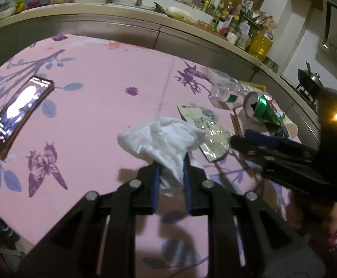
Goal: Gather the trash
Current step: 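Grasp the clear snack bag with the right tool while the left tool holds the tissue, then carry tissue and snack bag over the white bin and open both tools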
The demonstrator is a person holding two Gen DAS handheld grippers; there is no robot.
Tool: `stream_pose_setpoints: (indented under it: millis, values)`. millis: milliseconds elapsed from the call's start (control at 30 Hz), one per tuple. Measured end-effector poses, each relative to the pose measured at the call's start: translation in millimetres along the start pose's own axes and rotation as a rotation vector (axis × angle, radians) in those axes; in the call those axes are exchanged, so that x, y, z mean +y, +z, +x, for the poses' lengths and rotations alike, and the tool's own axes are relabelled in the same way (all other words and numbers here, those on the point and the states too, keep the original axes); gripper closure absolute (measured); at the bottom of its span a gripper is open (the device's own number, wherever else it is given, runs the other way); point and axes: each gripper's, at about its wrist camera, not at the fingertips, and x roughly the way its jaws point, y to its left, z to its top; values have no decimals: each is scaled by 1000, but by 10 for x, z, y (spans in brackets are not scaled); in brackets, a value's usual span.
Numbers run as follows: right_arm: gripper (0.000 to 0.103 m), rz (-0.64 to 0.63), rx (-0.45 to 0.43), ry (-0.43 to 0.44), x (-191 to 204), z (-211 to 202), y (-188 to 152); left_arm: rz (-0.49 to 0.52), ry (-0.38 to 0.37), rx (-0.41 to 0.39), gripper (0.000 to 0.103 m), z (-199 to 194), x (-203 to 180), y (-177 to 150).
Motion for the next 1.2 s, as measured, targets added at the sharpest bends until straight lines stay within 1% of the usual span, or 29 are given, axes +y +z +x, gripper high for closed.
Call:
stream_pose_setpoints:
  millis: [100,167,200,267,333,433,500,600,667,700,767,800,833,867,900,933,967,1000,1067,1100,1167,1200]
  values:
    - [60,-10,59,-12,3,247,-7,-4,3,-11,86,-27,56,13]
    - [60,3,67,11,1,320,-36,-13,3,-11,86,-29,86,23]
    - [69,-2,60,11,5,319,-42,-15,5,-10,86,-26,90,27]
    - [86,3,60,69,20,275,-66,-14,7,-8,86,-18,88,31]
    - [89,6,43,82,51,203,-84,-10,10,-6,86,-22,56,33]
    - [90,12,6,140,72,-20,-156,6,2,-17,86,-69,-19,62]
    - [90,11,-44,189,65,-280,-248,26,-17,-29,86,-124,-102,76]
    - [90,23,-113,203,-7,-609,-374,49,-64,-55,86,-221,-270,128]
    - [90,64,-173,172,-198,-897,-525,66,-99,-59,86,-240,-431,185]
    - [90,83,-190,155,-293,-988,-576,83,-127,-54,86,-222,-565,234]
    - [90,162,-240,69,-621,-1249,-733,131,-172,-48,86,-163,-843,316]
    - [90,194,-256,36,-753,-1337,-793,178,-205,-48,86,-104,-1108,369]
    - [90,248,-277,-19,-978,-1476,-889,202,-230,-42,86,-62,-1276,400]
    - [90,296,-287,-68,-1186,-1586,-979,233,-284,-20,86,25,-1560,441]
    - [90,330,-291,-101,-1331,-1663,-1053,249,-326,-3,86,83,-1755,453]
    - [90,390,-299,-146,-1560,-1776,-1163,271,-377,18,86,157,-2002,462]
    - [90,447,-308,-181,-1776,-1879,-1268,303,-438,45,86,266,-2330,470]
    - [90,485,-315,-205,-1913,-1954,-1347,322,-473,64,86,347,-2559,463]
    - [90,568,-324,-286,-2325,-2148,-1555,352,-542,114,86,546,-3043,448]
    - [90,603,-323,-318,-2513,-2216,-1646,367,-589,148,86,690,-3352,436]
    - [90,680,-307,-337,-2836,-2258,-1794,397,-663,213,86,973,-3891,396]
    - [90,707,-303,-334,-2957,-2275,-1859,406,-683,245,86,1091,-4085,375]
